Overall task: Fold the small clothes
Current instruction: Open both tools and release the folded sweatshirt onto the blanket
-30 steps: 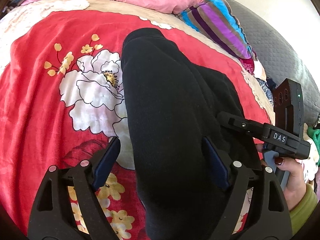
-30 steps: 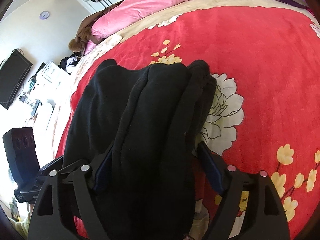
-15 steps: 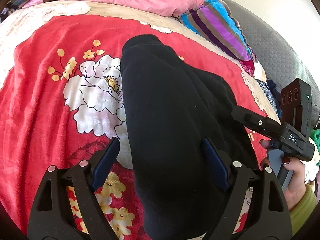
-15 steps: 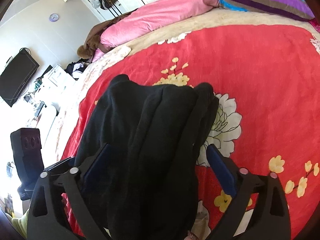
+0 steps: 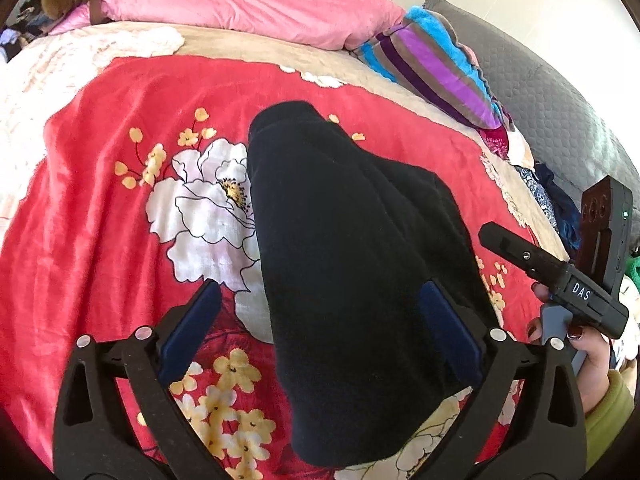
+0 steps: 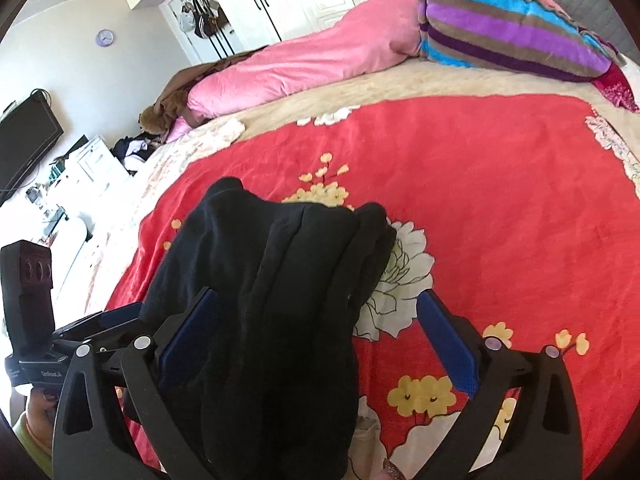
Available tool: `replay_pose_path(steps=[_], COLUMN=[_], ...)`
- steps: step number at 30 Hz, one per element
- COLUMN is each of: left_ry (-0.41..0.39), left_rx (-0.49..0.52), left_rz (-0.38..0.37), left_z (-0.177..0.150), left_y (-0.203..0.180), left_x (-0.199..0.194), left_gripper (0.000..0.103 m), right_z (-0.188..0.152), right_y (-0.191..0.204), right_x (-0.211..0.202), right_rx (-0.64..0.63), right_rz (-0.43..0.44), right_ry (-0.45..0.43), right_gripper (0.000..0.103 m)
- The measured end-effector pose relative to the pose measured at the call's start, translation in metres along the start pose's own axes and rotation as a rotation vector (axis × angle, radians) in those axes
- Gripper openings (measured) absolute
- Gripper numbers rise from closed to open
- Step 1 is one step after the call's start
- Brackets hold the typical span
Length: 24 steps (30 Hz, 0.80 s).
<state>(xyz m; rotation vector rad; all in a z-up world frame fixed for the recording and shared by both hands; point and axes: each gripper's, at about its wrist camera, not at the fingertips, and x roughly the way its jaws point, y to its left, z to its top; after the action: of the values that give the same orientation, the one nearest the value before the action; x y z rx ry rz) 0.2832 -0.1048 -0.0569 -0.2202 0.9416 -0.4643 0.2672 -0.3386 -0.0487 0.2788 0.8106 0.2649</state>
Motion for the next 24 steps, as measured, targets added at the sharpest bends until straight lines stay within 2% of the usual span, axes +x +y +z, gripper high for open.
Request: replay_pose_path(steps=[18,24], left_ry=[-0.099,-0.141], left_rx=[0.026,0.043], left_rz=[0.073,0.105], left_z=[0.003,0.001], left_y=[-0.011,-0.020], left_x=[-0.035,-0.053], left_gripper=[0.094,0.094], right_z=[0.008,0.006], right_y=[0.009,0.023], right_x=[-0.036,-0.058], right_rx=[-0.023,-0.084], right_rz=[-0.005,-0.035], right_ry=[-0.137,-0.196], right_gripper=[0.099,0.099])
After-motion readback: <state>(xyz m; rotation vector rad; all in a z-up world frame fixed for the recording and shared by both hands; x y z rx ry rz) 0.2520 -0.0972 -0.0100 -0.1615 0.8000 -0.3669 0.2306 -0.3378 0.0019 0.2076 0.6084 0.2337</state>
